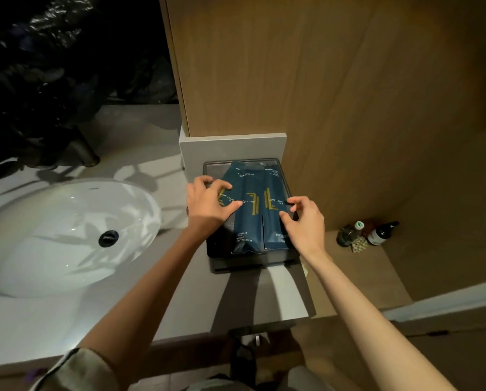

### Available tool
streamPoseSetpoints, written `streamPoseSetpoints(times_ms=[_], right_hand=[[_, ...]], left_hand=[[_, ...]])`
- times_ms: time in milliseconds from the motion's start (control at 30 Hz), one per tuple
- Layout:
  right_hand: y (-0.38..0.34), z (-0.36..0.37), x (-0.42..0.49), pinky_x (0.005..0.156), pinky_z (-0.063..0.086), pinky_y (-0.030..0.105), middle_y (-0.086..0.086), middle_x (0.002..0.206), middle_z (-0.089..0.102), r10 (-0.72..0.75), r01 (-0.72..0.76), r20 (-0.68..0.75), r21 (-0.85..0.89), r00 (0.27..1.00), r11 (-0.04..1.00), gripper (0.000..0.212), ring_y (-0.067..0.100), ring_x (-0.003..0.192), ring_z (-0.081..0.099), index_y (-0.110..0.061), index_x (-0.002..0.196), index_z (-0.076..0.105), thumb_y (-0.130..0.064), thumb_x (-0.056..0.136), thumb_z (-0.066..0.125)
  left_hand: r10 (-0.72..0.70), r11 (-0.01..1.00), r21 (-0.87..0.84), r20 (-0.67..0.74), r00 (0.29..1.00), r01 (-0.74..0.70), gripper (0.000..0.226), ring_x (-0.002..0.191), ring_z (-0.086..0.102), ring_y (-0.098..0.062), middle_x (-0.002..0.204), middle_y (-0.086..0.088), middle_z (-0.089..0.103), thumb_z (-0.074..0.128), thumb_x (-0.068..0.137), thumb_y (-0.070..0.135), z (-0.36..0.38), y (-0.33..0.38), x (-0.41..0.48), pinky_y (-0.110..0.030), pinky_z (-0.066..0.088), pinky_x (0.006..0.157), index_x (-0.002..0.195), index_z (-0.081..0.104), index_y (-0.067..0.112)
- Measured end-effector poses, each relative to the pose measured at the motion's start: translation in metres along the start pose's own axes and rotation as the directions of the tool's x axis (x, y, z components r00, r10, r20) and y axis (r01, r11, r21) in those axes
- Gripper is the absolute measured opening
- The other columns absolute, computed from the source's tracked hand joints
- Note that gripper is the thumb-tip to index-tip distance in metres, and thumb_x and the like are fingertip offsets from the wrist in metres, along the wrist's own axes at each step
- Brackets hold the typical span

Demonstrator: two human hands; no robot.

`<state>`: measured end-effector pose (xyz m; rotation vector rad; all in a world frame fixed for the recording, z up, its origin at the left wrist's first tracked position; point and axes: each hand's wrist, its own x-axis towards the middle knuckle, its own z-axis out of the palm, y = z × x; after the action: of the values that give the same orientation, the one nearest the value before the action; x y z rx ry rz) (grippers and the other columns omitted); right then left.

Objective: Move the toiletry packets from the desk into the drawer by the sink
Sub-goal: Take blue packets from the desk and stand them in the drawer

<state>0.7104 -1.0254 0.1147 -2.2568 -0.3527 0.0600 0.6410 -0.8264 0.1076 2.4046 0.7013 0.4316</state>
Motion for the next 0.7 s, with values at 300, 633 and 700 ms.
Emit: streamPoseSetpoints(times_ms=[300, 633, 700], right_hand=[[-0.005, -0.03, -0.042, 0.092, 0.034, 0.02, -0.004, 0.125, 0.058, -0.253, 0.278, 0.161, -0.16, 0.954, 0.947, 0.032, 0.012, 0.115, 0.049, -0.022, 0.125, 0.056, -0.025, 0.093, 0.058], [0.012, -0.035, -0.086, 0.111, 0.031, 0.033, -0.004, 0.147, 0.044, -0.29, 0.439, 0.398, -0.359, 0.87, 0.824, 0.041, 0.016, 0.136, 0.038, -0.028, 0.137, 0.05, -0.023, 0.096, 0.053], [0.011, -0.035, -0.085, 0.113, 0.03, 0.034, -0.004, 0.149, 0.043, -0.297, 0.467, 0.418, -0.398, 0.859, 0.79, 0.043, 0.018, 0.137, 0.037, -0.029, 0.139, 0.048, -0.025, 0.097, 0.052]], left_hand=[[-0.109, 0.866, -0.5, -0.169, 0.98, 0.01, 0.02, 0.086, 0.056, -0.002, 0.091, 0.02, 0.062, 0.068, 0.085, 0.027, -0.05, -0.004, -0.095, -0.013, 0.042, 0.076, 0.103, 0.061, 0.03], [-0.265, -0.242, -0.55, 0.83, 0.491, 0.799, 0.048, 0.116, 0.057, -0.025, 0.121, -0.005, 0.062, 0.035, 0.096, 0.052, -0.009, -0.022, -0.163, -0.033, 0.04, 0.087, 0.115, 0.056, 0.013], [-0.227, -0.415, -0.506, 0.863, 0.452, 0.756, 0.059, 0.128, 0.049, -0.028, 0.134, -0.007, 0.056, 0.035, 0.094, 0.057, -0.004, -0.021, -0.155, -0.038, 0.039, 0.095, 0.131, 0.049, 0.013]])
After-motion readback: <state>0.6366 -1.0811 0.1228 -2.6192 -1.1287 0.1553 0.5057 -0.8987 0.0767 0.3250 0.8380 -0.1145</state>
